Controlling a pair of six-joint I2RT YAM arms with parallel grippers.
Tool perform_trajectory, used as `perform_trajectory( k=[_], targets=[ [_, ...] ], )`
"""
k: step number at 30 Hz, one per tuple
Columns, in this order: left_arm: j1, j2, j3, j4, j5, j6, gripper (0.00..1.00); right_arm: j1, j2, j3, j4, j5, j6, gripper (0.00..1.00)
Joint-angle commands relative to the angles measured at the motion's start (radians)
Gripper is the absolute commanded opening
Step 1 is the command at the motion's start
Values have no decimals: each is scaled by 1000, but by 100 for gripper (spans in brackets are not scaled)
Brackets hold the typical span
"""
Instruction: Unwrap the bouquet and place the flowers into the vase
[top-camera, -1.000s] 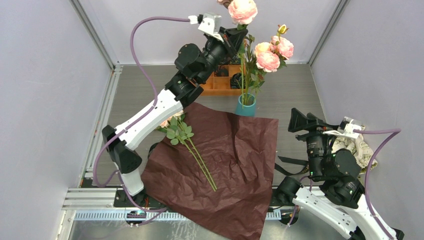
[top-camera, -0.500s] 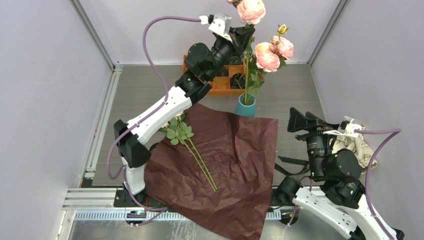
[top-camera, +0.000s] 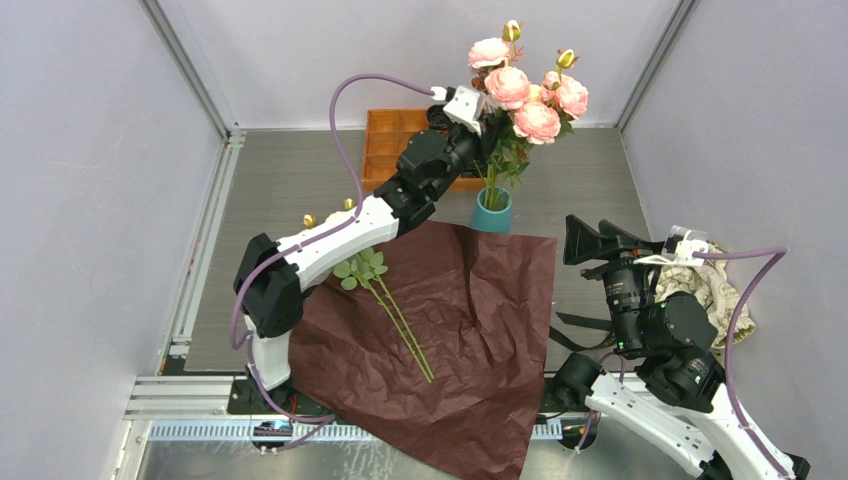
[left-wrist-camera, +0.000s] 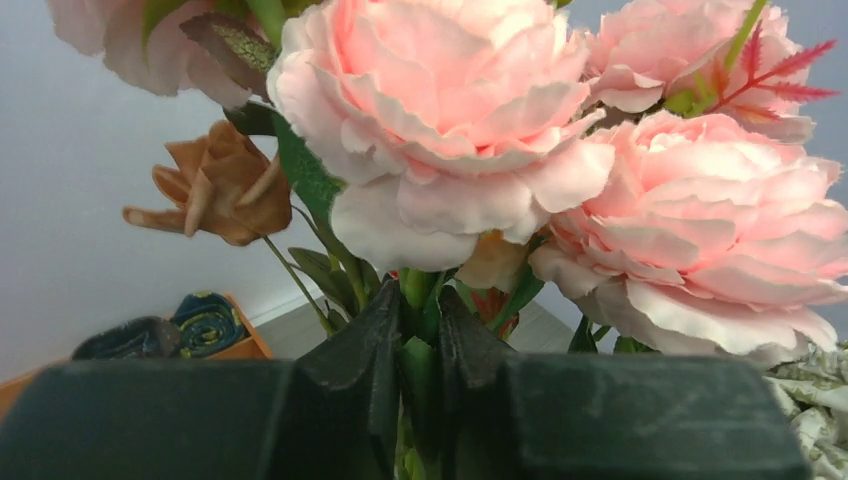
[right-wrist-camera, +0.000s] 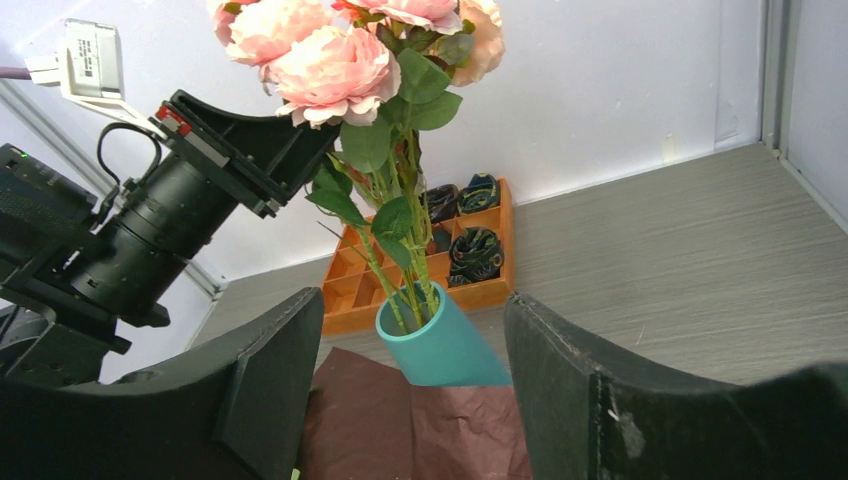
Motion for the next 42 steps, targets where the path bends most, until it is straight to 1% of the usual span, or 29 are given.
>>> perform_trajectory(
  k=[1, 5, 6, 8, 12, 15, 17, 20, 23, 26, 29, 34, 37, 39, 41, 42],
  targets=[
    [-30, -71, -41, 110, -92, 51, 26, 2, 20, 10, 48, -40, -1, 72],
    [-44, -98, -67, 101, -113, 68, 49, 2, 20, 12, 41, -46, 5, 74],
    [-46, -106, -70, 95, -117, 71, 54, 2, 19, 13, 39, -47, 5, 74],
    [-53, -132, -77, 83, -130, 78, 60, 3, 17, 15, 36, -49, 8, 74],
    [-67, -191, -129, 80, -177, 92, 64, 3, 13, 16, 29, -54, 16, 74],
    [-76, -257, -204, 82, -198, 89, 67, 2, 14, 21, 24, -62, 24, 74],
    [-85, -305, -262, 83, -221, 85, 68, 3, 18, 27, 20, -69, 26, 75],
    [-104, -404, -366, 77, -280, 78, 68, 3, 25, 44, 17, -77, 28, 76],
    [-141, -512, -452, 37, -395, 75, 67, 3, 43, 67, 27, -92, 16, 77],
    [-207, -620, -506, -64, -532, 82, 67, 3, 93, 118, 28, -108, -2, 78],
    [-274, -720, -529, -213, -712, 71, 66, 3, 201, 200, 11, -155, 0, 78],
    [-290, -870, -485, -544, -944, -40, 65, 4, 487, 379, -77, -259, 66, 77],
    [-290, -972, -444, -769, -1050, -135, 65, 31, 647, 471, -104, -322, 108, 77],
    [-290, -1041, -434, -894, -1100, -220, 64, 88, 742, 523, -127, -289, 113, 77],
    [-291, -1113, -450, -988, -1149, -307, 64, 165, 854, 593, -183, -190, 108, 77],
    [-291, -1147, -466, -1005, -1169, -337, 64, 197, 920, 634, -218, -150, 105, 77]
  ],
)
